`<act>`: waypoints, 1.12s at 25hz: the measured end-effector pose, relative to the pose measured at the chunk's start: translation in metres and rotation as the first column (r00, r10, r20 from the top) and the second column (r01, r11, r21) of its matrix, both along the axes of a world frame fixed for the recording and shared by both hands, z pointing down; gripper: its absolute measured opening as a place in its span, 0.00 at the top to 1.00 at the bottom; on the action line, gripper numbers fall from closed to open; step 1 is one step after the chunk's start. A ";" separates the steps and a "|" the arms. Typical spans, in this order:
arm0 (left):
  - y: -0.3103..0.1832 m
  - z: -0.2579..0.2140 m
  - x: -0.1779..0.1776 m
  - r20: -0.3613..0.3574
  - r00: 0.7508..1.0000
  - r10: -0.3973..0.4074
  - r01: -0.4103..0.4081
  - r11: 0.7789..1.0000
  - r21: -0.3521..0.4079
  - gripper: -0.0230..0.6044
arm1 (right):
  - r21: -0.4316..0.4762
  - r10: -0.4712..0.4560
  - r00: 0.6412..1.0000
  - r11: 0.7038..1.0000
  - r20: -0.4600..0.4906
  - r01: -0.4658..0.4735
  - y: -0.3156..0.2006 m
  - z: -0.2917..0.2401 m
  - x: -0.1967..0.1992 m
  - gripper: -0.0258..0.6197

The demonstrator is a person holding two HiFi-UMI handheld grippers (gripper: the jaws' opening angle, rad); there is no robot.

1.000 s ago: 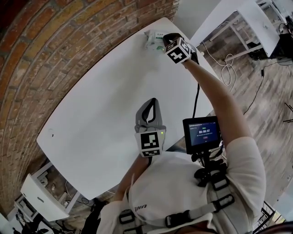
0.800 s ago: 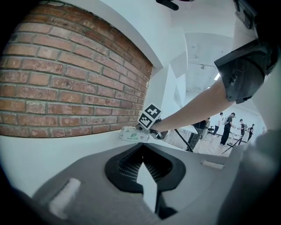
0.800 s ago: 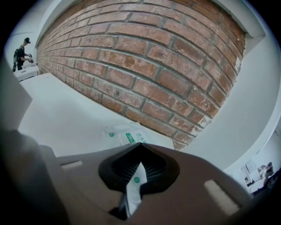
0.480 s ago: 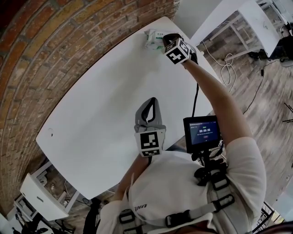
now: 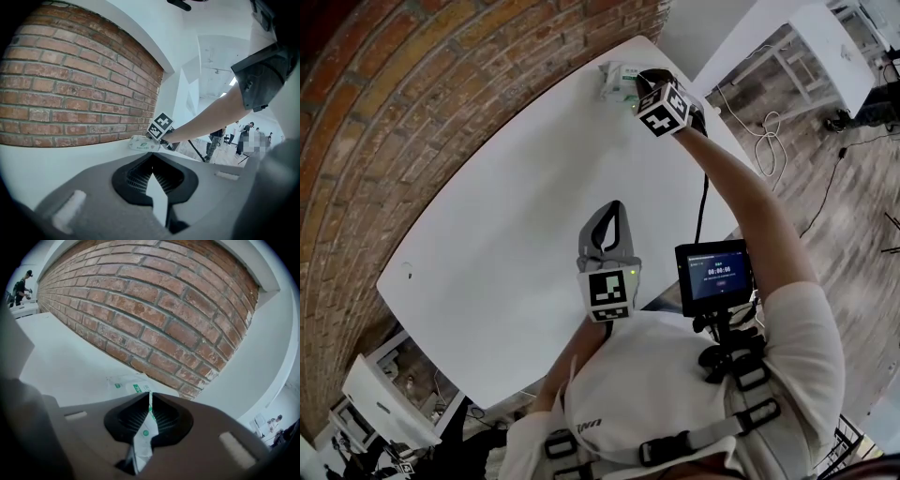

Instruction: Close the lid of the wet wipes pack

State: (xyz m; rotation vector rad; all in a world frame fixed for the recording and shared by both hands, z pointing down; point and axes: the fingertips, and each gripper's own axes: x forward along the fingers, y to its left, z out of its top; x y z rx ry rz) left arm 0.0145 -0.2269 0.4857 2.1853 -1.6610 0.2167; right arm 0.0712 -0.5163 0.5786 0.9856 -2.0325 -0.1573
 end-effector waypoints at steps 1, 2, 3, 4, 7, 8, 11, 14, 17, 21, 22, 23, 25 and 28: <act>0.000 0.000 -0.001 0.000 1.000 -0.002 0.002 1.000 0.000 0.96 | 0.010 -0.003 1.000 1.000 0.010 0.003 0.001 -0.003 0.000 0.92; 0.000 0.000 -0.001 0.000 1.000 -0.003 0.003 1.000 0.002 0.96 | 0.013 -0.006 1.000 1.000 0.024 0.005 0.003 -0.006 -0.001 0.92; -0.001 -0.001 -0.002 0.000 1.000 -0.003 0.003 1.000 0.004 0.96 | 0.012 -0.006 0.999 1.000 0.042 0.005 0.005 -0.010 -0.001 0.92; -0.001 -0.001 -0.002 0.000 1.000 -0.003 0.003 1.000 0.006 0.96 | 0.008 -0.004 0.998 1.000 0.063 0.004 0.007 -0.014 -0.001 0.93; -0.001 -0.004 -0.001 -0.001 1.000 -0.001 0.001 1.000 0.012 0.96 | -0.001 0.012 0.987 1.000 0.158 -0.012 0.020 -0.033 0.001 0.95; 0.000 -0.005 -0.001 -0.003 1.000 0.001 -0.001 1.000 0.015 0.96 | -0.007 0.021 0.980 1.000 0.197 -0.020 0.025 -0.040 0.002 0.95; 0.000 -0.007 0.000 -0.009 1.000 0.004 -0.004 1.000 0.024 0.96 | -0.016 0.041 0.957 0.999 0.287 -0.038 0.046 -0.058 0.009 0.95; 0.000 -0.010 -0.001 -0.012 1.000 0.000 0.000 0.999 0.037 0.96 | -0.023 0.064 0.927 0.998 0.370 -0.060 0.072 -0.070 0.022 0.95; 0.000 -0.014 -0.002 -0.013 1.000 -0.004 0.005 0.999 0.048 0.96 | -0.072 0.123 0.871 0.992 0.476 -0.101 0.108 -0.079 0.034 0.95; 0.006 -0.020 0.000 -0.010 1.000 0.003 -0.002 0.998 0.060 0.96 | -0.119 0.171 0.818 0.985 0.548 -0.126 0.163 -0.084 0.042 0.95; 0.008 -0.022 0.001 -0.010 1.000 0.004 -0.003 0.998 0.062 0.96 | -0.123 0.177 0.808 0.984 0.562 -0.130 0.176 -0.086 0.043 0.95; 0.010 -0.023 0.002 -0.014 1.000 0.004 -0.003 0.998 0.062 0.96 | -0.124 0.182 0.797 0.983 0.576 -0.134 0.189 -0.089 0.043 0.95; 0.013 -0.027 0.004 -0.019 1.000 0.003 -0.001 0.997 0.071 0.96 | -0.123 0.190 0.769 0.982 0.610 -0.144 0.213 -0.096 0.040 0.95; 0.017 -0.034 0.005 -0.020 1.000 0.004 -0.002 0.996 0.091 0.96 | -0.118 0.190 0.733 0.982 0.654 -0.149 0.243 -0.107 0.035 0.95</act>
